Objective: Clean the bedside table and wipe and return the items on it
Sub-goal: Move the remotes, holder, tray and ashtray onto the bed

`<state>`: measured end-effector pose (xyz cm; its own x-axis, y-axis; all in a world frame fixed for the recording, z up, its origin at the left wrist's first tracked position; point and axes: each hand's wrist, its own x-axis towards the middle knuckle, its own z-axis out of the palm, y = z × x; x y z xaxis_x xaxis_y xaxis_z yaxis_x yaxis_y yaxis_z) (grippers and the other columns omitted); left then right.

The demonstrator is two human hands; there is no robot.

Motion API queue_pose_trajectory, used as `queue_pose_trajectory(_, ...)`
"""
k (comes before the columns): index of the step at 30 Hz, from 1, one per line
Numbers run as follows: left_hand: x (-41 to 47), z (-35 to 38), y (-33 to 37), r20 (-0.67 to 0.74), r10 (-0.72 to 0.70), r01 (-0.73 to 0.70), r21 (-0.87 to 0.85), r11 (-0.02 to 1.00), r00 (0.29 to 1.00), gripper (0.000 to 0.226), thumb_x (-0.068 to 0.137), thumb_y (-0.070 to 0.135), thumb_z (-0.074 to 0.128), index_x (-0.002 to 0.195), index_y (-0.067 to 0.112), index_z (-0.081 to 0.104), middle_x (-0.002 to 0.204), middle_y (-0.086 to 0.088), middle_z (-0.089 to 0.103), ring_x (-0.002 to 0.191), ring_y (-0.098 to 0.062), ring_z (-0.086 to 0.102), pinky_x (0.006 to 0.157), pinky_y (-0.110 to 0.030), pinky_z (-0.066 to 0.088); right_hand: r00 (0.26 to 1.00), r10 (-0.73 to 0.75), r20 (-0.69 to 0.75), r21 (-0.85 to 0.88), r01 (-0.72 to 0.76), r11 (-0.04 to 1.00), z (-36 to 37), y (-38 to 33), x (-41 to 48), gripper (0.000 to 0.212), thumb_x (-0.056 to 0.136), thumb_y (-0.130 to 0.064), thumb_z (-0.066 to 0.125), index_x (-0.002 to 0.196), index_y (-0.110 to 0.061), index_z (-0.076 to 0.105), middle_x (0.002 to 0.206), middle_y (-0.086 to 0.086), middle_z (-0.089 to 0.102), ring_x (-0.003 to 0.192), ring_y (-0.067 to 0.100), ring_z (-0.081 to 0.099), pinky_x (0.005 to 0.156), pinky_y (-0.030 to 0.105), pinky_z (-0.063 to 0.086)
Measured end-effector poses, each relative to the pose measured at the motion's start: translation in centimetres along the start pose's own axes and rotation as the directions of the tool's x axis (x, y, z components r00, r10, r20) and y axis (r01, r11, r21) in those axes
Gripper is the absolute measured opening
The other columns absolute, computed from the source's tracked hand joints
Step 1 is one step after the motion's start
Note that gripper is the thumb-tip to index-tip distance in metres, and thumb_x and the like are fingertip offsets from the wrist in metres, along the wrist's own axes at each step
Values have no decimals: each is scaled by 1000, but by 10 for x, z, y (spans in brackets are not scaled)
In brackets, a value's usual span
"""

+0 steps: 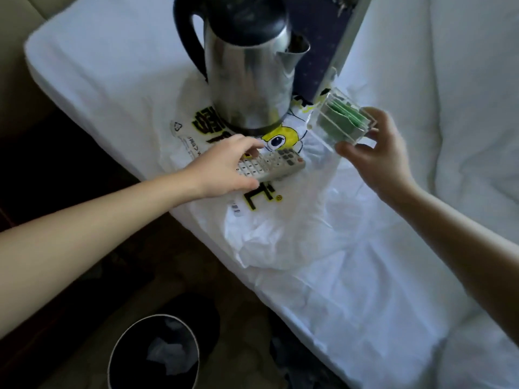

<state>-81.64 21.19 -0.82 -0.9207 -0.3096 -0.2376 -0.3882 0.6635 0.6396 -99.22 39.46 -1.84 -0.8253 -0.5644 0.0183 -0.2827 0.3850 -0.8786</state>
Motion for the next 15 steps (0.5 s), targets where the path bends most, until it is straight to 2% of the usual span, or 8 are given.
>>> queue_pose_trajectory(3, 29, 13, 13, -69, 42, -42, -2, 999, 997, 63, 71, 12, 76, 128, 11, 51, 112, 2, 47, 99, -6, 43, 78, 2, 26, 998, 19, -56, -3, -19, 1000, -3, 12, 21, 51, 73, -6, 72, 120, -9, 51, 106, 1, 52, 91, 12, 51, 71, 15, 48)
queue_pose_trajectory(6, 55, 27, 22, -179, 55, -56, 0, 998, 982, 55, 72, 13, 75, 123, 10, 55, 117, -6, 50, 101, -12, 46, 85, -7, 29, 995, 39, -95, -1, -39, 999, -4, 27, 43, 53, 71, -11, 72, 119, -9, 51, 105, 1, 53, 93, 15, 54, 81, 30, 51)
queue_pose_trajectory(9, 77, 41, 24, -211, 51, -44, 41, 998, 976, 55, 72, 13, 75, 123, 8, 56, 123, -10, 51, 113, -21, 47, 90, -13, 27, 994, 52, -98, -26, -55, 998, -5, 36, 64, 61, 68, -23, 70, 123, -10, 49, 115, 7, 57, 103, 21, 56, 89, 36, 50)
queue_pose_trajectory(11, 85, 48, 23, -187, 47, -34, 72, 997, 981, 55, 74, 15, 73, 125, 8, 54, 126, -9, 50, 116, -22, 47, 91, -13, 27, 995, 59, -77, -56, -63, 996, -4, 43, 74, 62, 71, -20, 71, 127, -10, 47, 121, 9, 55, 106, 19, 55, 91, 29, 47)
queue_pose_trajectory(13, 88, 51, 22, -187, 35, -21, 77, 997, 982, 55, 75, 17, 71, 126, 11, 53, 127, -6, 50, 117, -19, 47, 93, -16, 30, 995, 83, -57, -86, -88, 992, -3, 47, 80, 62, 73, -16, 72, 129, -11, 45, 124, 7, 54, 104, 16, 53, 83, 15, 44)
queue_pose_trajectory(15, 85, 50, 22, -186, 49, -26, 124, 992, 981, 55, 77, 22, 69, 128, 15, 51, 130, -1, 48, 119, -18, 45, 96, -27, 38, 996, 86, -36, -113, -90, 990, -2, 50, 81, 63, 74, -16, 72, 131, -12, 44, 126, 6, 53, 105, 16, 53, 79, 11, 41)
